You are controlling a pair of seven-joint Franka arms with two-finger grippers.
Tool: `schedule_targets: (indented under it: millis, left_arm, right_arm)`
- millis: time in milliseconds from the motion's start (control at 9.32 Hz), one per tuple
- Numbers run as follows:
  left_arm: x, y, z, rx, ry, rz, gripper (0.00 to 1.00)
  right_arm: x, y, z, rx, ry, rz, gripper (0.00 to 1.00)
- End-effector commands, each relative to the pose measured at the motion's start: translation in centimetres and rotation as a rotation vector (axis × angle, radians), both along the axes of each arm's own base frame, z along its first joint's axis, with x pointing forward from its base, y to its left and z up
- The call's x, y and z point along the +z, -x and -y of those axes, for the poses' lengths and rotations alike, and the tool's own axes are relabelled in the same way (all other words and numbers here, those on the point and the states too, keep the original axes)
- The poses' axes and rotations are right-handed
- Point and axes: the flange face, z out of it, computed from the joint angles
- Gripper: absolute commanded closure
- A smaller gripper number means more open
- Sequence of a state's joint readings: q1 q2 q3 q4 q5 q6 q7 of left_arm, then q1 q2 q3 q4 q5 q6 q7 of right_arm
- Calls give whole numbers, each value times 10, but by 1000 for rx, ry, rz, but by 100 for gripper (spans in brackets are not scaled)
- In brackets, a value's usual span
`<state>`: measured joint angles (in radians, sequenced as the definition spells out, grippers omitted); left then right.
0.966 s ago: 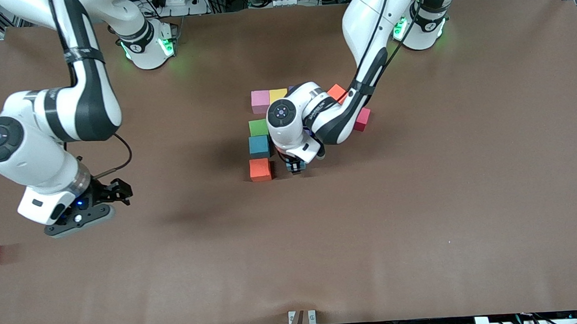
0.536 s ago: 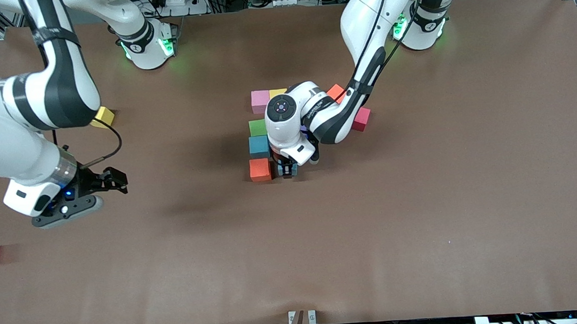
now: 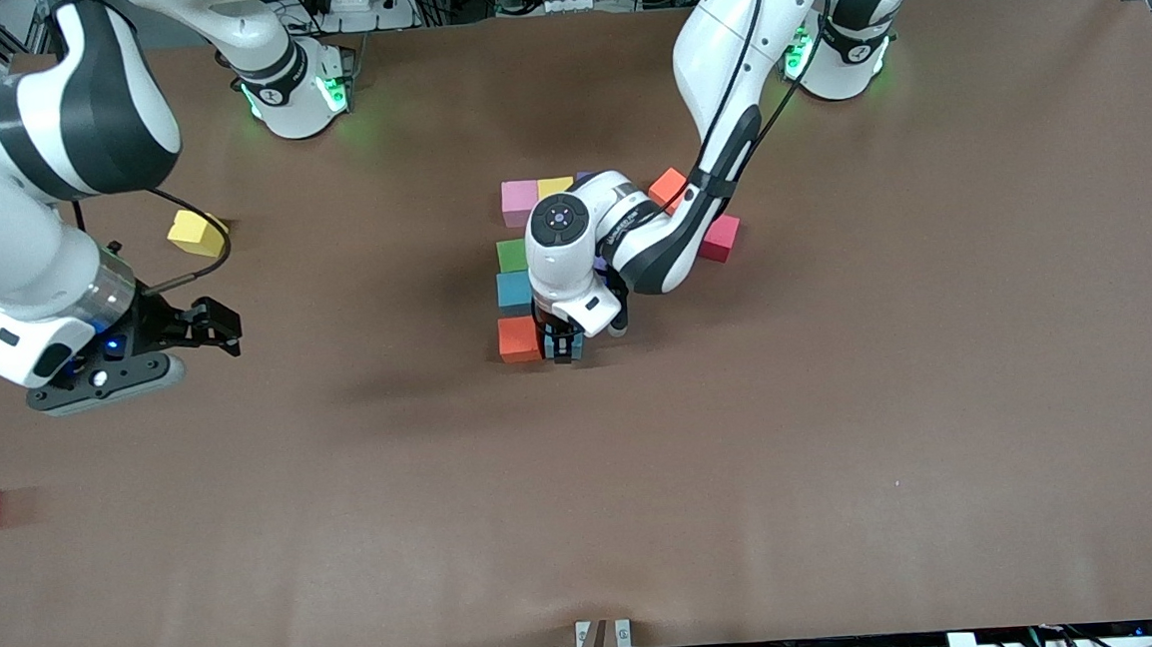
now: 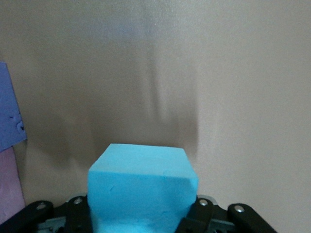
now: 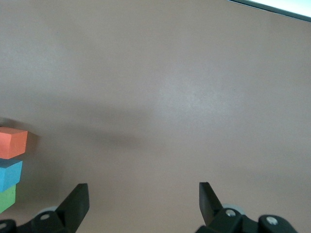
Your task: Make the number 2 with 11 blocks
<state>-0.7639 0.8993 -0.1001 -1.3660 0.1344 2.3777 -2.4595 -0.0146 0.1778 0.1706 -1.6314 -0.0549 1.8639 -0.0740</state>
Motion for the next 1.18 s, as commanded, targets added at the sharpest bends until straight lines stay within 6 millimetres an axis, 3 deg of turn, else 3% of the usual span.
schedule_targets:
  millis: [0, 429, 1073]
  left_arm:
    - [6, -8, 4, 74, 24, 10, 100]
    - [0, -12, 6, 153, 29, 4, 100]
    - [-9, -3, 11, 132, 18, -1, 100]
  right_arm:
    - [2, 6, 2, -8, 11, -1, 0]
    - [-5, 6, -1, 2, 13, -22, 0]
    - [20, 20, -27, 68, 26, -38, 0]
